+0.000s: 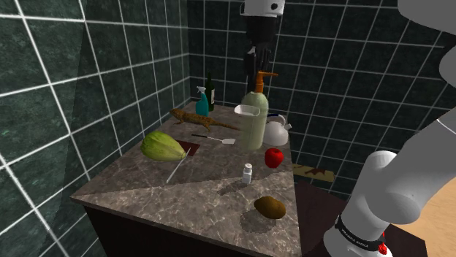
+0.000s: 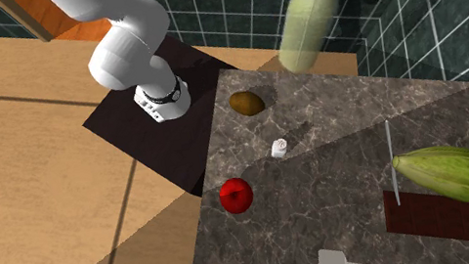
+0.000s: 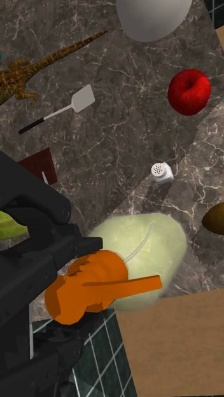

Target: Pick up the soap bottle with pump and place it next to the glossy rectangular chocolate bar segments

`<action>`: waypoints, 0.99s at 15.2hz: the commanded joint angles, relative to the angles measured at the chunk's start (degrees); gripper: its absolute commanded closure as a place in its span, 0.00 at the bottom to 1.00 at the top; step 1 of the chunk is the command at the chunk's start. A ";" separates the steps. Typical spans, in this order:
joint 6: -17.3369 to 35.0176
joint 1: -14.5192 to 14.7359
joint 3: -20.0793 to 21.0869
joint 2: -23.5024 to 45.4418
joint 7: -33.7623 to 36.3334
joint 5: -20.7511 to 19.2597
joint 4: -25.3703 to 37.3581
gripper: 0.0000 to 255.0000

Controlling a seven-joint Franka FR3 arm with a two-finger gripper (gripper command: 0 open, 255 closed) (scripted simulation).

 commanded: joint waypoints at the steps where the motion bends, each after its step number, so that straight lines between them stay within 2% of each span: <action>1: 2.11 -0.42 -0.46 1.99 -0.95 -0.57 -0.16 1.00; 8: 9.59 -2.03 -2.19 10.77 -4.35 -2.57 0.96 1.00; 15: 15.20 -3.49 -3.62 21.66 -7.11 -4.33 6.13 1.00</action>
